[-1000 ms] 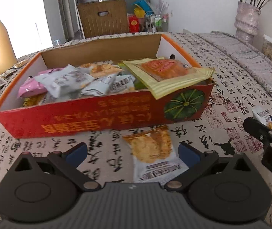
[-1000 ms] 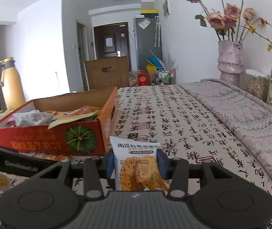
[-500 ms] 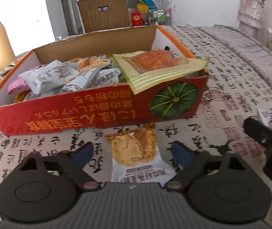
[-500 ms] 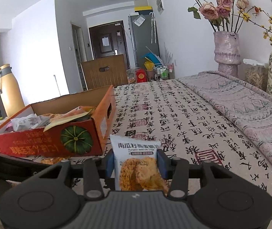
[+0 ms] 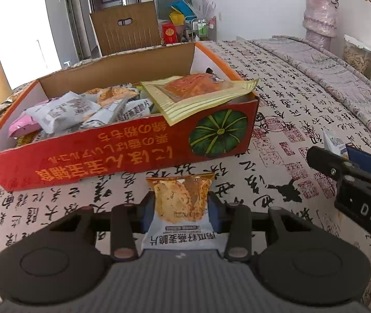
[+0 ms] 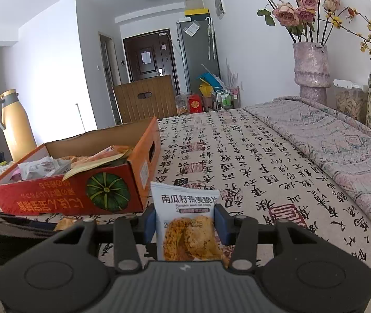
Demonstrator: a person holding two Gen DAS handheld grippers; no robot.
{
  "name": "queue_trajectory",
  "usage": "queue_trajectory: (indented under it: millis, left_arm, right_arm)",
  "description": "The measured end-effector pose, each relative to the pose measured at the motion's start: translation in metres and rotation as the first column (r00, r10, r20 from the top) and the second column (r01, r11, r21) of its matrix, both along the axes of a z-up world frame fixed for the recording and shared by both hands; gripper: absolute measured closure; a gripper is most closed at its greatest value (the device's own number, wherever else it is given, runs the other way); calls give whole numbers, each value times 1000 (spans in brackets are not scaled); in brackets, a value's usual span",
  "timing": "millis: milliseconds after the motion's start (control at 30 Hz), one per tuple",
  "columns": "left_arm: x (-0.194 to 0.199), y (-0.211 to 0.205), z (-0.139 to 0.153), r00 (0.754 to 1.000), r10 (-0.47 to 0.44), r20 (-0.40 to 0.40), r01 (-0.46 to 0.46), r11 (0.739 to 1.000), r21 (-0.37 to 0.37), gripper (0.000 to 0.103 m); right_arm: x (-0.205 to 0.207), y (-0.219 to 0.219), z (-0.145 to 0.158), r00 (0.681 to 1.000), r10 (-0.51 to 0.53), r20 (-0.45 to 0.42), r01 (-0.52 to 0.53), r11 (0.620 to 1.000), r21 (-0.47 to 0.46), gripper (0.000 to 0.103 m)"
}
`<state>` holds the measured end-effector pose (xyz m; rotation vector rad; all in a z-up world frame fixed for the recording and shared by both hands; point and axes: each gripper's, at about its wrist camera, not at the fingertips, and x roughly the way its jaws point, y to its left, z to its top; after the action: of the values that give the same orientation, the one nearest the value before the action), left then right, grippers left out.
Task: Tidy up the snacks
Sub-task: 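Carry both held cracker packets over the open box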
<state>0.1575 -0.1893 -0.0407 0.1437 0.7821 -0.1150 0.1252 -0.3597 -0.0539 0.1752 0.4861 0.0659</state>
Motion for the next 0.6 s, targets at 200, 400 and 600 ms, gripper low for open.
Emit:
queue_trajectory:
  millis: [200,400,600]
  left_arm:
    - [-18,11,11,999,-5,53,4,1000,10,61]
    - [-30,32,23,996,10,90,-9,1000,-12,61]
    - [-39,53,34,992,28,123,-24,999,-35,61]
  right_arm:
    - [-6,6,3,1000,-14,27,15,999,-44,58]
    - [-15,22,6,1000,21,23,-19,998,-61,58]
    - [-23,48,18,996,72,46,-68,994,-80,59]
